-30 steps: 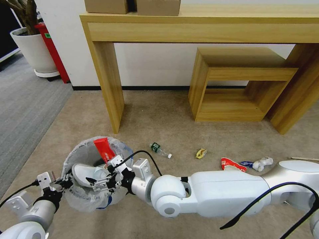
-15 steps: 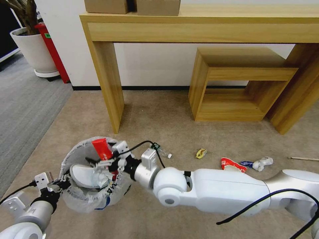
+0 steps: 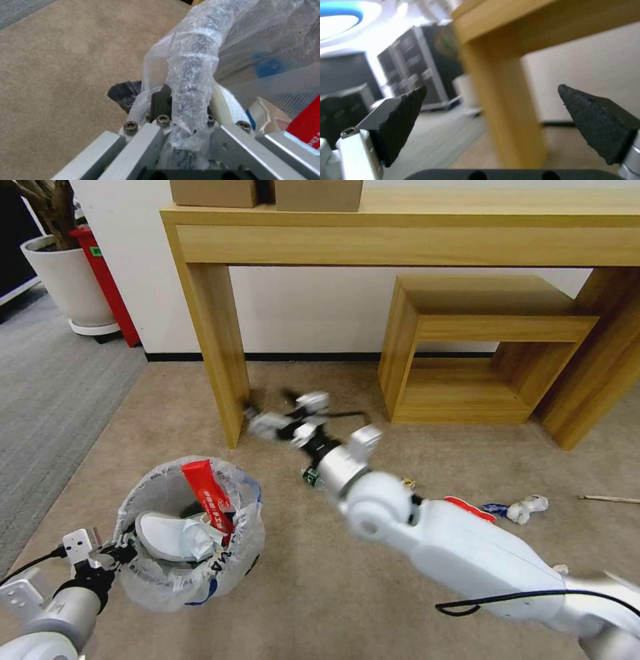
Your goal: Pick up the trash bin and place the garbage on the floor into it.
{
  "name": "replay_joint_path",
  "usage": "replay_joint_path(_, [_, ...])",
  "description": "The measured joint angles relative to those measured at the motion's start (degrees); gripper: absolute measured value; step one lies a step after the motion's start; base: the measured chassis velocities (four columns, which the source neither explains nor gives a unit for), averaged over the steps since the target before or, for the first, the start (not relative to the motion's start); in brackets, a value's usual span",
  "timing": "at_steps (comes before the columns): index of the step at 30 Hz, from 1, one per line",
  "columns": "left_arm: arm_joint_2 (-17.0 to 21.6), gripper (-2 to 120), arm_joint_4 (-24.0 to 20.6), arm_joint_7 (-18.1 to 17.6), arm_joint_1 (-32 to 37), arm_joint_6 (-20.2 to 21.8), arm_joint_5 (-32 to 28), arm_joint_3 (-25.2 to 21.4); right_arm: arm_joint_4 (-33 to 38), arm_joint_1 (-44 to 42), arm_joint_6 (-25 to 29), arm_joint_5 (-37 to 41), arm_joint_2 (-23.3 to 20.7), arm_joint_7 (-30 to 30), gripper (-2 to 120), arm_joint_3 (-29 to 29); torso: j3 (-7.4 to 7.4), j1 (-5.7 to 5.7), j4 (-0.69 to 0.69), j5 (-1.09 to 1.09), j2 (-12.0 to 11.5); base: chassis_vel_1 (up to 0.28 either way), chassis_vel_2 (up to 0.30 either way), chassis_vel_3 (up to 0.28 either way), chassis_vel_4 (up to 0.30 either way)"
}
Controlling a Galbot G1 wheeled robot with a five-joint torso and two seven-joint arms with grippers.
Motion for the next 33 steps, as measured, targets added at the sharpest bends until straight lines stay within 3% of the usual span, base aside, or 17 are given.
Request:
replay_joint_path(3, [0.0,1,-0.3,0.1,0.2,0.1,0.4,0.3,0.9,-5.5,0.7,-2.8,-0.7,-1.3,100,8.7,-0.01,0.0,-0.01,-0.01,0.0,0.0,0.0,0.0,0.0])
replay_joint_path(4, [0.0,1,-0.3,0.1,0.2,0.1,0.4,0.3,0.9,-5.5,0.7,-2.8,-0.7,-1.3,100,8.7,-0.01,0.0,-0.01,-0.01,0.0,0.0,0.0,0.0,0.0])
replay_joint_path(7, [0.2,1,-0.3,0.2,0.3,0.1,0.8,0.6,2.0,-15.0,1.8,-7.1,-1.0,-1.8,100,18.3,-0.01,0.0,0.0,0.0,0.0,0.0,0.0,0.0,0.0])
replay_joint_path(9, [0.2,1,-0.3,0.2,0.3,0.1,0.8,0.7,2.1,-15.5,1.9,-7.3,-1.0,-1.9,100,18.8,-0.01,0.0,0.0,0.0,0.0,0.0,0.0,0.0,0.0])
replay_joint_path(11, [0.7,1,-0.4,0.3,0.3,0.1,0.8,0.8,3.2,-22.6,3.2,-12.0,0.6,-3.1,100,26.4,0.0,0.0,0.0,0.0,0.0,0.0,0.0,0.0,0.0])
replay_joint_path(18, [1.8,1,-0.7,0.4,0.5,0.1,0.3,1.1,7.1,-33.8,6.6,-16.0,4.1,-8.8,100,37.9,-0.01,-0.01,-0.01,-0.03,0.0,0.0,0.0,0.0,0.0])
replay_joint_path(24, [2.4,1,-0.8,0.5,0.9,0.1,0.2,1.4,8.7,-42.0,10.8,-19.6,4.6,-13.6,100,42.9,-0.01,-0.01,0.0,-0.02,0.0,0.0,0.0,0.0,0.0])
replay_joint_path(33, [3.0,1,-1.2,0.5,0.9,0.1,-0.3,1.7,8.2,-46.5,13.3,-23.7,8.4,-13.6,100,44.3,0.0,-0.01,0.0,-0.02,0.0,0.0,0.0,0.0,0.0])
